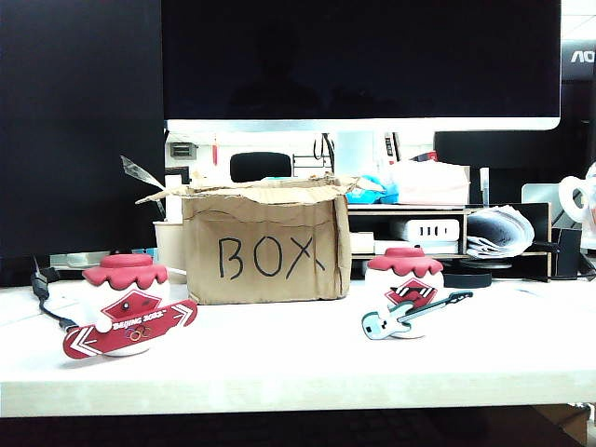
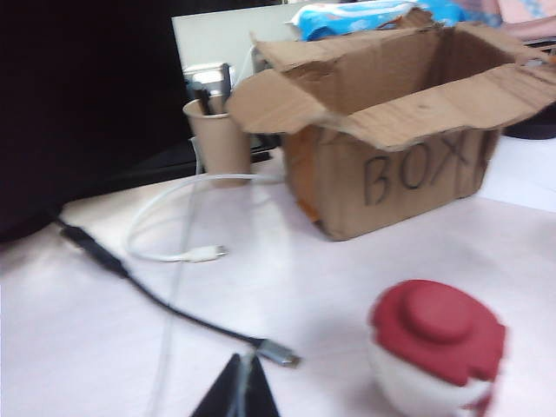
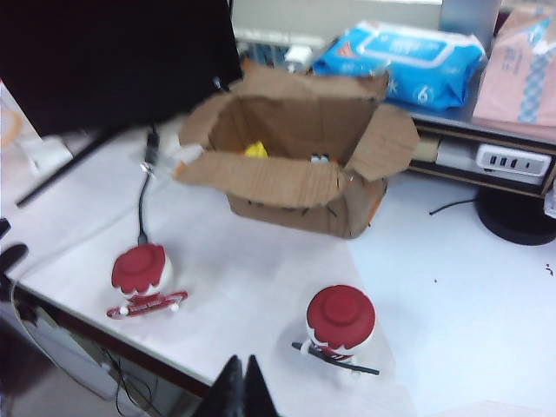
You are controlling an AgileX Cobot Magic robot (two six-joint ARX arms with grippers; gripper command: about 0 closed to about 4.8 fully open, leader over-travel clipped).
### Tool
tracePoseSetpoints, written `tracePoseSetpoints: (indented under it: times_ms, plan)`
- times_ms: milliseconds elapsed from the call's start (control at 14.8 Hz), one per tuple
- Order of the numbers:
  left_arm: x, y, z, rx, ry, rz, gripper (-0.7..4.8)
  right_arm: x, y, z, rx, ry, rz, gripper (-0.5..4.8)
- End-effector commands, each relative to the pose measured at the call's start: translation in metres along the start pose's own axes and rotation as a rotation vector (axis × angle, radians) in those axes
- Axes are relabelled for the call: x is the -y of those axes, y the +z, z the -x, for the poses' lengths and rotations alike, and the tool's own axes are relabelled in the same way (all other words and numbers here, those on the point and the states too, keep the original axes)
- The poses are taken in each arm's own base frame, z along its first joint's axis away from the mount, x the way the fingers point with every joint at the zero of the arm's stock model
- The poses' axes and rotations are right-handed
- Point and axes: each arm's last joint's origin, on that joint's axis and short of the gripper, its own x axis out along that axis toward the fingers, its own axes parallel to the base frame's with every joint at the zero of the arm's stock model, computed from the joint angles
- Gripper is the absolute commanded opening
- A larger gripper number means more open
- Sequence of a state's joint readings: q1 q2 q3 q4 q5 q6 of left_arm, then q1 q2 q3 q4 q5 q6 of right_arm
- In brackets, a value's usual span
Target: Put the doll that is least similar in size compared to the others into the paper box.
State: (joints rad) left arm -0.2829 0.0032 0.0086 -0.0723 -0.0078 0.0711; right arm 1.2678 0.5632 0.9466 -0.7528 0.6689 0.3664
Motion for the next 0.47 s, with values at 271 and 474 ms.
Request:
tracePoseSetpoints:
  times_ms: [271, 474]
  plan:
    - [-0.033, -0.002, 0.006, -0.019, 0.315, 0.023, -0.05, 0.016, -0.001, 0.018, 0.043, 0.006, -0.034, -0.01]
    - [-0.038, -0.003, 0.008, -0.025, 0.389, 0.027, -0.05, 0.017, -0.001, 0.02, 0.048, 0.009, -0.039, -0.01]
